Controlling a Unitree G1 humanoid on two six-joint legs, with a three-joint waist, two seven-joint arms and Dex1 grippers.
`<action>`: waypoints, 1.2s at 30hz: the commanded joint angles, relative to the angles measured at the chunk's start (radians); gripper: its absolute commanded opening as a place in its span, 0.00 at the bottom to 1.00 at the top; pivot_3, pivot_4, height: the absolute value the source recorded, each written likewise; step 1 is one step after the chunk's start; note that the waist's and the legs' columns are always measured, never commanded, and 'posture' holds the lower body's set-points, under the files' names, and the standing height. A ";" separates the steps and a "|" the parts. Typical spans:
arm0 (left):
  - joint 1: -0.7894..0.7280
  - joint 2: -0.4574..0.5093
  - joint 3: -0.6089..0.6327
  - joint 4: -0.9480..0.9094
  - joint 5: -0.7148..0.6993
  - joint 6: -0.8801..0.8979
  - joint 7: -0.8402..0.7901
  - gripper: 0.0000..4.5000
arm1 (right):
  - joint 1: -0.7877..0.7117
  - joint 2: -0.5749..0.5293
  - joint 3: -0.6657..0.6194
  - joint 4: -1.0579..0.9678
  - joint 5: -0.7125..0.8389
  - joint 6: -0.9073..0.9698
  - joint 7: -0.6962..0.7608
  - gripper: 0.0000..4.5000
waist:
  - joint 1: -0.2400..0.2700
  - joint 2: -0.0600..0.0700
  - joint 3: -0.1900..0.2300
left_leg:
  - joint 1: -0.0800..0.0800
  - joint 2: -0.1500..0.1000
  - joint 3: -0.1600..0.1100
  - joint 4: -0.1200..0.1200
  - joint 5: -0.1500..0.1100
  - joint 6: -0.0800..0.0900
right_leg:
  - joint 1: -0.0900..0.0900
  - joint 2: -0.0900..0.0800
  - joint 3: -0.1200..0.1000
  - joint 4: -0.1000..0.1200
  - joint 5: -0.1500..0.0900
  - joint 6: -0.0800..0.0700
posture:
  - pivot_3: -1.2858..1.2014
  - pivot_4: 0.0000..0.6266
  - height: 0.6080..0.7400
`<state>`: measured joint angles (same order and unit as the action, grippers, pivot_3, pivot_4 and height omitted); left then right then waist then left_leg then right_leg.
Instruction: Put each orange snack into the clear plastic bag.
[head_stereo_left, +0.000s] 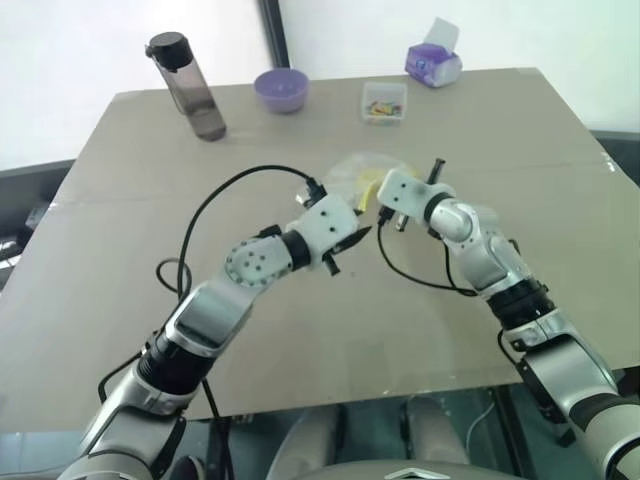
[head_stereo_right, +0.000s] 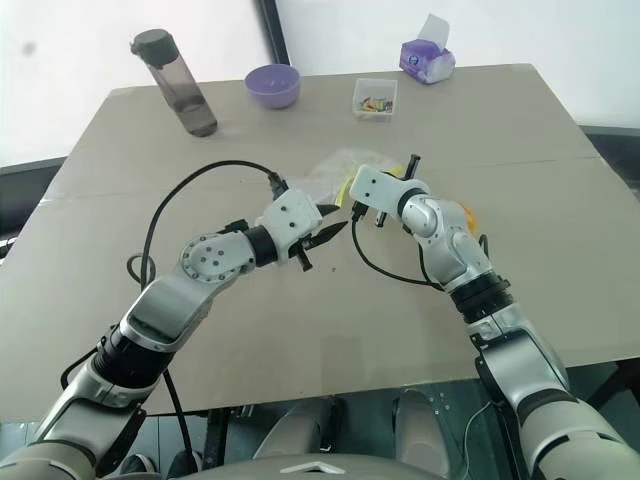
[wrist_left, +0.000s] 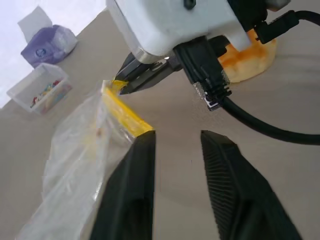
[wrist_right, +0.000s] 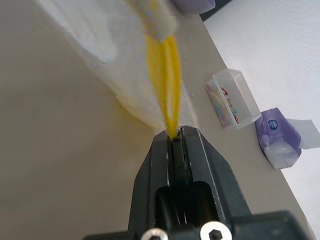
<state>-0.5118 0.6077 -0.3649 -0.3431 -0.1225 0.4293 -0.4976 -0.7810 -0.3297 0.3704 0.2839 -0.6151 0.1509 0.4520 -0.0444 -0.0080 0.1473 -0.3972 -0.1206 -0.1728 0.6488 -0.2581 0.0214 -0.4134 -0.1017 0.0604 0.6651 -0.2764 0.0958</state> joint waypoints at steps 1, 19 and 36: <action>-0.020 -0.012 0.009 -0.021 0.079 -0.040 0.001 0.69 | -0.001 0.002 -0.003 -0.050 0.011 0.000 0.000 0.00 | -0.001 0.000 0.000 | 0.000 0.000 0.000 0.000 0.000 0.000 | 0.000 0.000 0.000 0.000 0.000 0.000 | 0.52 0.24 1.00; 0.005 -0.069 0.057 -0.061 0.223 -0.407 -0.014 0.90 | 0.000 0.011 0.002 -0.035 0.035 0.008 0.001 0.00 | 0.000 0.000 0.000 | 0.000 0.000 0.000 0.001 0.000 0.000 | -0.001 0.000 0.000 0.002 0.000 0.000 | 0.52 0.24 1.00; 0.040 -0.119 0.054 0.120 0.394 -0.452 0.014 0.90 | -0.005 0.022 0.014 -0.024 0.042 -0.001 -0.003 0.00 | -0.002 0.000 0.000 | 0.000 0.000 0.002 0.004 0.000 0.000 | -0.002 0.000 0.002 0.008 0.000 0.000 | 0.52 0.24 1.00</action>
<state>-0.4588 0.5020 -0.3153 -0.2199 0.2541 0.0096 -0.5048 -0.7782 -0.3202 0.3779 0.2929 -0.5785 0.1551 0.4530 -0.0466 -0.0080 0.1472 -0.3973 -0.1209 -0.1712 0.6533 -0.2580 0.0213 -0.4158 -0.1017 0.0621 0.6730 -0.2765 0.0958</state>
